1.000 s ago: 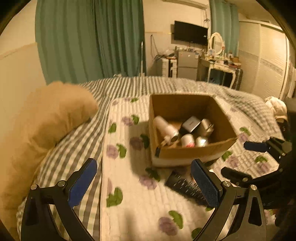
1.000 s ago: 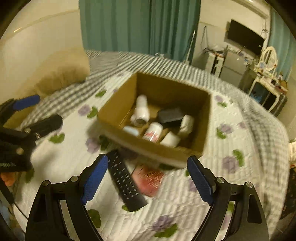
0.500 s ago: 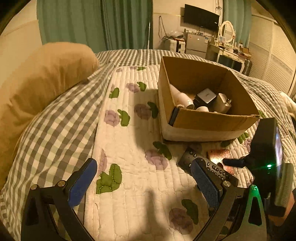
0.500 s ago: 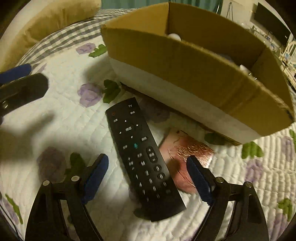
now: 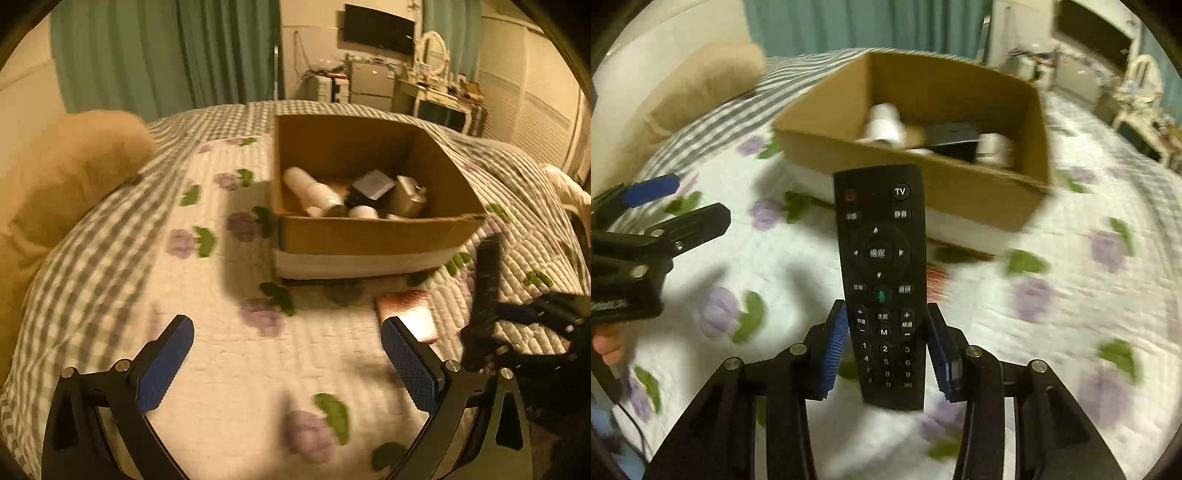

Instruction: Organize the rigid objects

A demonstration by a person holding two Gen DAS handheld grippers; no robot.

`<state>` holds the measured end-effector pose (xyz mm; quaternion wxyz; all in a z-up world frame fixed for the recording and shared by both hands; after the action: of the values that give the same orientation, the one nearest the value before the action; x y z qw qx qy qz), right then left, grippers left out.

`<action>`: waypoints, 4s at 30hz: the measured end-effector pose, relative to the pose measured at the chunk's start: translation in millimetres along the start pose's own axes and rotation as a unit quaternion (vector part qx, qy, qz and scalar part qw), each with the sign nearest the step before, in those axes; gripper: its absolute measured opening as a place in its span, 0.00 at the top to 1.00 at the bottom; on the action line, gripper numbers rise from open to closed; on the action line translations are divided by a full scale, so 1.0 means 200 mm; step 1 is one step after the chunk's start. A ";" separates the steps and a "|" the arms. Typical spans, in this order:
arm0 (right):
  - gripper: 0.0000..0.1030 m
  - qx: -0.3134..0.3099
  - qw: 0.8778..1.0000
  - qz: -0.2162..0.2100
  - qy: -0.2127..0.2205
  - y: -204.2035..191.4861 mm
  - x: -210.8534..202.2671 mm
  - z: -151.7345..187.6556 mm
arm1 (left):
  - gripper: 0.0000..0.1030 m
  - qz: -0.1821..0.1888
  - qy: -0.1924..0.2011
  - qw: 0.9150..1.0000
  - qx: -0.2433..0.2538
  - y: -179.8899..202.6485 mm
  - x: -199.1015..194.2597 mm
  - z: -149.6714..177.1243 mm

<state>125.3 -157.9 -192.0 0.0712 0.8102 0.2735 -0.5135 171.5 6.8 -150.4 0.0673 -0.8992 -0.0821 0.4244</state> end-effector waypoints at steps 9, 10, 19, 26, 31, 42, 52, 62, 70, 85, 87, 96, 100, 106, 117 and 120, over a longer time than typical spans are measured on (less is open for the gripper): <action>0.63 0.079 0.997 -0.009 0.023 0.22 -0.11 0.03 | 0.00 0.032 -0.045 0.998 0.019 0.36 0.16 0.07; 0.63 0.085 0.996 -0.013 0.022 0.22 -0.08 0.02 | 0.00 0.038 -0.052 0.998 0.017 0.39 0.19 0.08; 0.78 0.132 0.990 -0.034 0.018 0.39 -0.01 -0.02 | 0.00 0.043 -0.082 0.995 0.037 0.59 0.40 0.14; 0.79 0.139 0.989 -0.050 0.009 0.39 0.05 -0.01 | 0.08 0.050 -0.081 0.993 0.066 0.68 0.47 0.15; 0.79 0.137 0.989 -0.047 0.007 0.38 0.07 -0.01 | 0.27 0.071 -0.079 0.991 0.077 0.70 0.44 0.14; 0.81 0.124 0.990 -0.045 0.057 0.33 -0.10 -0.05 | 0.29 0.096 -0.054 0.993 0.037 0.51 0.21 0.12; 0.82 0.096 0.987 -0.039 0.120 0.22 -0.43 -0.21 | 0.29 0.097 0.036 0.994 0.019 0.30 -0.14 -0.09; 0.82 0.035 0.987 -0.032 0.155 0.17 -0.65 -0.67 | 0.29 0.065 0.105 0.992 0.003 0.20 -0.22 -0.57; 0.82 0.022 0.992 -0.037 0.119 0.23 -0.41 -0.84 | 0.29 0.033 0.063 0.997 0.000 0.19 0.17 -0.68; 0.82 0.018 0.995 -0.053 0.080 0.25 -0.14 -0.81 | 0.25 0.031 0.049 0.998 -0.024 0.18 0.30 -0.68; 0.82 0.017 0.995 -0.053 0.078 0.24 -0.13 -0.82 | 0.25 0.032 0.054 0.998 -0.028 0.15 0.27 -0.70; 0.82 0.022 0.997 -0.077 0.022 0.16 0.11 -0.81 | 0.25 0.017 0.071 0.997 -0.032 0.00 0.20 -0.73; 0.81 0.018 0.998 -0.064 0.012 0.14 0.22 -0.82 | 0.25 0.013 0.073 0.997 -0.032 -0.04 0.20 -0.71; 0.61 0.057 0.989 -0.089 0.100 0.14 0.06 -0.95 | 0.25 0.008 0.074 0.996 -0.039 -0.08 0.16 -0.70; 0.61 0.012 0.978 -0.003 0.207 0.09 -0.57 -0.95 | 0.25 0.002 0.145 0.989 -0.032 -0.11 -0.29 -0.74; 0.61 -0.003 0.971 0.022 0.240 0.04 -0.80 -0.92 | 0.25 -0.003 0.183 0.983 -0.032 -0.14 -0.49 -0.77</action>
<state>222.8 -150.2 30.6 0.0167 0.9154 0.2661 -0.3016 227.1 5.5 25.9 0.0539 -0.9632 -0.0843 0.2496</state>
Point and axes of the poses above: each gripper's, at about its wrist camera, not at the fingertips, and x roughly the way its jaws point, y to its right, z to its underside, the point moved 9 cm from there along x, roughly the way its jaws point, and after that the axes turned 11 degrees about -z, right-handed, at the moved point
